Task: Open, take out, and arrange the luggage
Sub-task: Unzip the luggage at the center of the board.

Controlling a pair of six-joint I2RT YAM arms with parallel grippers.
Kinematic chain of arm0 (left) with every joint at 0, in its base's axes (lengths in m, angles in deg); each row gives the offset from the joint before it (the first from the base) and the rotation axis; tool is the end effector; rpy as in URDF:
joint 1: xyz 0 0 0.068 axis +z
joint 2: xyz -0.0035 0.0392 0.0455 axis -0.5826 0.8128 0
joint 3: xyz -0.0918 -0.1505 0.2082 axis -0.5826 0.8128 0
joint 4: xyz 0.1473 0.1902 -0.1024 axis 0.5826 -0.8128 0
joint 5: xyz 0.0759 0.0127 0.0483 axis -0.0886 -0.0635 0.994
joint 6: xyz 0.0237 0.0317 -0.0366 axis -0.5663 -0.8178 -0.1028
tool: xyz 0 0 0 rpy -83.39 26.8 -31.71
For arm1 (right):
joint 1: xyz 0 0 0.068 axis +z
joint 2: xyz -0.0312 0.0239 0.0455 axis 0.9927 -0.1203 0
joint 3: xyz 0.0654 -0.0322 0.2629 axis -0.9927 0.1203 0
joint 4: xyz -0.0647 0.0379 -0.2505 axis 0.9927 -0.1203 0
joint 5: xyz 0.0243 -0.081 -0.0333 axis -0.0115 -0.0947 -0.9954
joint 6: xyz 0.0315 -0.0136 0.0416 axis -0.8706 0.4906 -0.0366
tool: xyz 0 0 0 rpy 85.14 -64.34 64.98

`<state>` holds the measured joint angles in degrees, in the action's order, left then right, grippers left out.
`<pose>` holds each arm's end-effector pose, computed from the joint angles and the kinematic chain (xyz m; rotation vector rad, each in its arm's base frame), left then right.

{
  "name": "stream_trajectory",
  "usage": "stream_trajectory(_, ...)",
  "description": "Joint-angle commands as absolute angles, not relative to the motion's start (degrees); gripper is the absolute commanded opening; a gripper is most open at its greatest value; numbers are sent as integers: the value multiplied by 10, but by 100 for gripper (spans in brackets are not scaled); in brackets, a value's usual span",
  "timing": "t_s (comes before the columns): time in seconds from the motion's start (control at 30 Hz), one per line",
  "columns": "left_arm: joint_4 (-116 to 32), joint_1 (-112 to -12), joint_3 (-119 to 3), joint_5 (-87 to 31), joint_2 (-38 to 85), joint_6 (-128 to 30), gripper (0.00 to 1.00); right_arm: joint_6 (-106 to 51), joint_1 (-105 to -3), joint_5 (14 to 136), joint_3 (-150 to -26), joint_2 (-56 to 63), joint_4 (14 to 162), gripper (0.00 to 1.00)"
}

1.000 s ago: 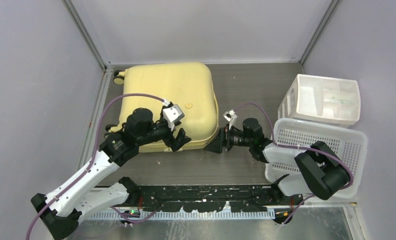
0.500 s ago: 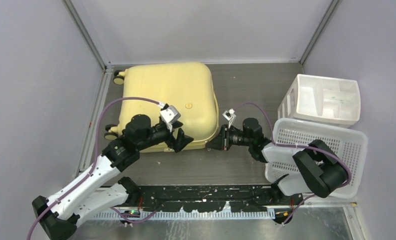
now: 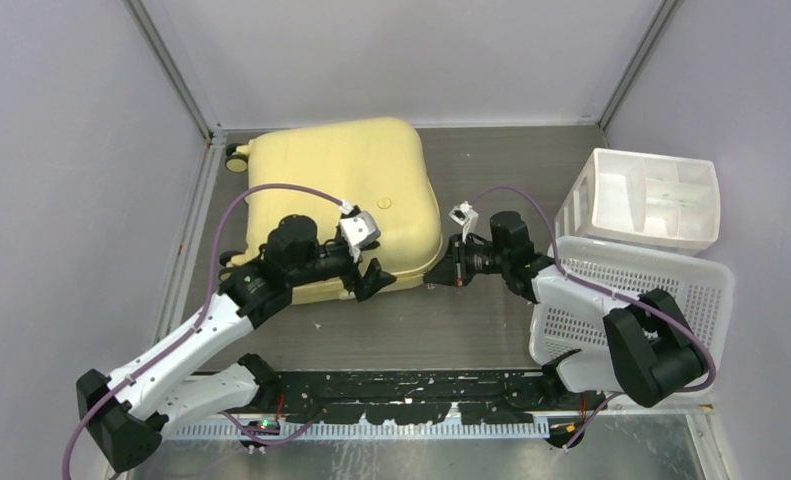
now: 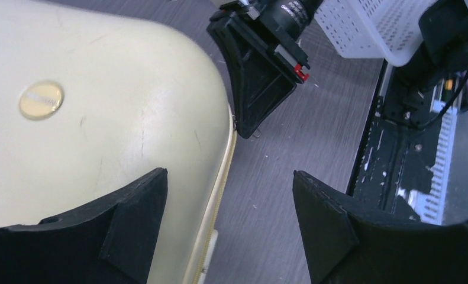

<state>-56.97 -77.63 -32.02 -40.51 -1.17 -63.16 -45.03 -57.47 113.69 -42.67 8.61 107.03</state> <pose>0.1436 -0.1464 0.3266 0.9640 1.6816 -0.8129 0.2221 0.1350 0.1914 -0.5662 2.0859 1.3507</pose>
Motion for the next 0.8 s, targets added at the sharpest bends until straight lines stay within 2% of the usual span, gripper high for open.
stream_trajectory(0.0, -583, -776, -389, -494, 28, -752, 79, -299, -585, 1075, -503, 118, 898, 1)
stream_trajectory(0.2, -654, -780, -476, -598, 108, -979, 79, -225, -586, 1091, -531, 138, 827, 1)
stream_trajectory(0.4, -778, -853, -570, -485, 224, -1140, 80, -140, -617, 1087, -557, 142, 747, 1)
stream_trajectory(0.77, -771, -872, -633, -397, 318, -1174, 81, -104, -636, 1065, -581, 158, 705, 1)
